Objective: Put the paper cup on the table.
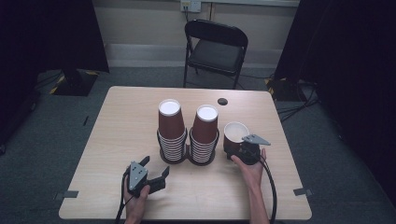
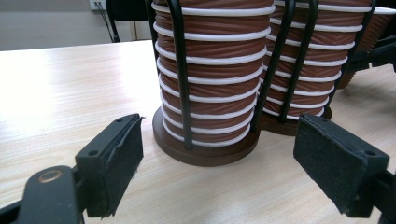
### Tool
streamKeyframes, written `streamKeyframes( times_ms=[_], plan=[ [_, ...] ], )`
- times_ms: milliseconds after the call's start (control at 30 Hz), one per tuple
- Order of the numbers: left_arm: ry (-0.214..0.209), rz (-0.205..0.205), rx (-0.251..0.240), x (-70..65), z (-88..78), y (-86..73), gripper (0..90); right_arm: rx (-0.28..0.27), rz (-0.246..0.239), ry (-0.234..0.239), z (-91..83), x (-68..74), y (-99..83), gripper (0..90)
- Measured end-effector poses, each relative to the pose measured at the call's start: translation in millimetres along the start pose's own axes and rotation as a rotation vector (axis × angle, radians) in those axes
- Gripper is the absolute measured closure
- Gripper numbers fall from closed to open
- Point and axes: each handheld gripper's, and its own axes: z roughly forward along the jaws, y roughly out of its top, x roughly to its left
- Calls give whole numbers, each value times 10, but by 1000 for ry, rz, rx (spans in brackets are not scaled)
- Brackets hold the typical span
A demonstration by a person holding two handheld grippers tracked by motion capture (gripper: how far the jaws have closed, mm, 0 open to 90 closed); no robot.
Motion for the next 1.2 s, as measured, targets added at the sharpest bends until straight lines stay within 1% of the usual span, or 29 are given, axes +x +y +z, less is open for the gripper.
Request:
streamKeyframes(
  times_ms=[67, 100, 133, 233, 333, 433, 467, 500, 600, 633, 667, 700, 767, 800, 900, 933, 1000, 1033, 1067, 1100, 1133, 1200],
  plan=[
    [-1, 0, 1, -6, 3, 0, 157, 1, 15, -1, -36, -14, -31, 132],
    [0, 0, 1, -8, 2, 1, 157, -2, 14, -4, -48, -13, -33, 132],
    [2, 0, 1, -7, 2, 0, 158, -33, 17, -2, -101, 4, -36, 135],
    [3, -2, 2, 0, 2, 1, 158, -41, 18, -8, -139, 20, -50, 136],
    [5, -3, -2, 3, -3, 0, 158, -53, 37, -7, -196, 21, -84, 133],
    [0, -5, 5, 7, 3, 2, 159, -90, 30, -16, -290, 58, -92, 144],
    [2, -4, 5, 5, 3, 2, 159, -108, 41, -16, -338, 76, -107, 144],
    [3, -3, 6, 4, 3, 2, 159, -108, 41, -16, -338, 76, -107, 144],
    [10, -7, 9, 4, 1, 2, 160, -143, 39, -10, -436, 127, -161, 156],
    [9, -10, 9, 5, 0, 1, 160, -143, 39, -10, -436, 127, -161, 156],
    [14, -14, 9, 3, -2, 0, 160, -167, 39, -12, -494, 157, -188, 160],
    [17, -14, 7, 2, -5, 0, 160, -167, 39, -12, -494, 157, -188, 160],
    [20, -18, 8, 1, -8, -1, 160, -177, 44, -4, -545, 183, -220, 165],
    [20, -20, 11, 4, -10, -1, 160, -190, 39, 5, -596, 215, -254, 177],
    [29, -29, 14, 12, -14, -1, 159, -203, 41, 17, -642, 253, -285, 184],
    [30, -32, 15, 15, -15, -1, 160, -214, 34, 27, -680, 299, -317, 186],
    [40, -37, 17, 11, -19, -2, 160, -213, 31, 29, -696, 323, -332, 189],
    [38, -42, 26, 12, -20, -2, 160, -219, 32, 39, -713, 357, -354, 190],
    [45, -54, 48, 15, -21, 1, 161, -222, 29, 43, -728, 386, -374, 192],
    [58, -49, 61, 11, -24, 2, 163, -220, 26, 46, -736, 416, -392, 192],
    [73, -42, 63, -10, -29, -1, 167, -219, 23, 49, -741, 439, -406, 192],
    [74, -16, 52, -33, -48, -6, 169, -230, 17, 62, -753, 504, -440, 192]
  ],
)
